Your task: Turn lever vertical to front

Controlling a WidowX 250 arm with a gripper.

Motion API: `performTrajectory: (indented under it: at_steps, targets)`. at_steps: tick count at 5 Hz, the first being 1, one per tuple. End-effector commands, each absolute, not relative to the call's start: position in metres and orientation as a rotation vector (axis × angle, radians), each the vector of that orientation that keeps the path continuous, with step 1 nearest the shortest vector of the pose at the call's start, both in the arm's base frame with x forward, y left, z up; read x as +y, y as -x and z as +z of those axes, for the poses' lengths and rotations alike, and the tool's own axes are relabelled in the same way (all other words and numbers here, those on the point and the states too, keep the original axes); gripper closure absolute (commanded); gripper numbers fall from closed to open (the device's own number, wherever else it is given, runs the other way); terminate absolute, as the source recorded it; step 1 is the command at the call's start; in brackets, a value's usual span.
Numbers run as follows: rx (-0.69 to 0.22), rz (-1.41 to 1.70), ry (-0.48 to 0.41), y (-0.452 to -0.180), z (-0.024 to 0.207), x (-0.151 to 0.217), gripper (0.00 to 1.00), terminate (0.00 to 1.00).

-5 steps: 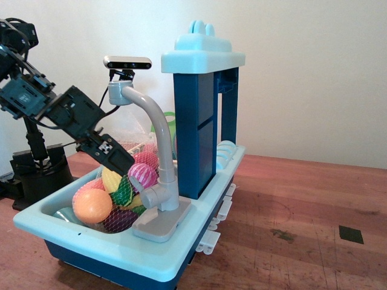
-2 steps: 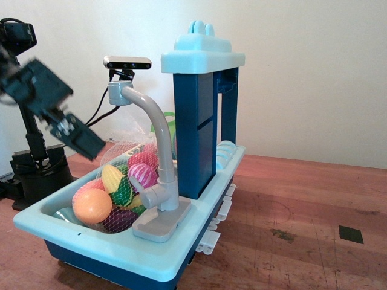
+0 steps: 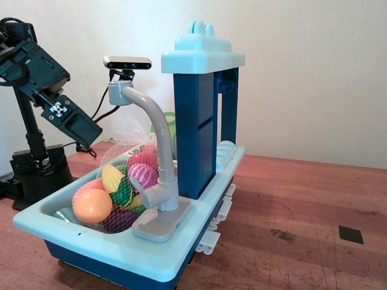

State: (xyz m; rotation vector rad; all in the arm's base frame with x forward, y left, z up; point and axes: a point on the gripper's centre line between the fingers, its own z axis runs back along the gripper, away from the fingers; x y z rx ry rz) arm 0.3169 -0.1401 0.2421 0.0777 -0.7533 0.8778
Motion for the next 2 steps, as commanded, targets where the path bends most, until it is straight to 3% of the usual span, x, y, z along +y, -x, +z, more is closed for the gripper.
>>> performTrajectory:
  at_steps: [1, 2]
  targets:
    - [-0.784, 0.879, -0.019, -0.3136, 0.2654, -0.1389, 0.00, 0.00]
    - [-0.784, 0.879, -0.019, -0.3136, 0.2654, -0.1389, 0.00, 1.00]
